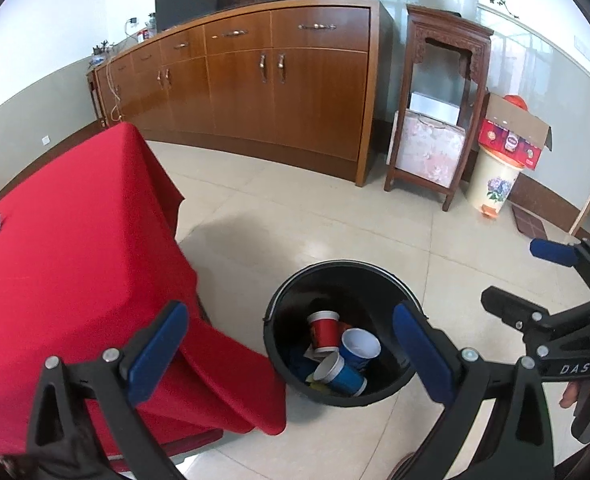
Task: Collect trash
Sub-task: 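Move both tools back toward the bags and mask on the table, then grasp the clear plastic bag with the left tool while the right tool grasps the white bag, then lift the clear plastic bag and white bag off the table, then carry the clear bag and white bag over the black bin, then open both tools to drop the two bags into the bin, then move both tools back toward the carton and mask on the table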
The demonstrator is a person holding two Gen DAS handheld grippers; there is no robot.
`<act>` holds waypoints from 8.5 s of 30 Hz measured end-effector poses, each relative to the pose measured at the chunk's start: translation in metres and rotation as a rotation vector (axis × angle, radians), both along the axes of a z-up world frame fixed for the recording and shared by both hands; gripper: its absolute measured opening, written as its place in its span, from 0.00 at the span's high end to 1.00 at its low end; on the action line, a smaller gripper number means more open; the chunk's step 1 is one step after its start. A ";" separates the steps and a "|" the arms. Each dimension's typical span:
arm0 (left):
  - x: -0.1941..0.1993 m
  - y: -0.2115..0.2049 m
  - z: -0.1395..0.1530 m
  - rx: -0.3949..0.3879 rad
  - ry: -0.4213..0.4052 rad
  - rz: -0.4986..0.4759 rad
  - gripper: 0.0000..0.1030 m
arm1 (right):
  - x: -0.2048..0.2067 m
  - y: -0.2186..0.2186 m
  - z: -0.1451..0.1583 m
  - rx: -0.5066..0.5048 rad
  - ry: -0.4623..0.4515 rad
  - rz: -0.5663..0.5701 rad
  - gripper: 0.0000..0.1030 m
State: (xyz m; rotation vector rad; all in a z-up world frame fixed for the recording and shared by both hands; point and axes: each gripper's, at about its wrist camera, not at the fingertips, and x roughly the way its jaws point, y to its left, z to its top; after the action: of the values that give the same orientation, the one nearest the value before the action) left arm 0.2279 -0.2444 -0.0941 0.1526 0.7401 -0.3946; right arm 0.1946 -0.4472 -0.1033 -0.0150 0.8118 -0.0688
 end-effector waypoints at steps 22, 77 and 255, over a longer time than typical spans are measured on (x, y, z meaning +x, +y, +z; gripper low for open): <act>-0.025 0.154 0.061 -0.094 -0.150 0.264 0.00 | -0.004 0.128 0.087 0.058 -0.192 0.192 0.00; 0.037 0.535 0.012 -0.047 -0.092 0.802 0.01 | 0.214 0.633 0.019 0.057 0.100 0.815 0.13; -0.025 0.051 0.039 -0.067 -0.100 0.024 0.04 | 0.007 0.031 0.022 0.080 -0.015 -0.045 0.00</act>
State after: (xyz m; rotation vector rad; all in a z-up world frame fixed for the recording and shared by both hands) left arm 0.2027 -0.1932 -0.0552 0.0994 0.6288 -0.3855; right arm 0.2014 -0.4158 -0.0815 0.0789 0.7993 -0.0788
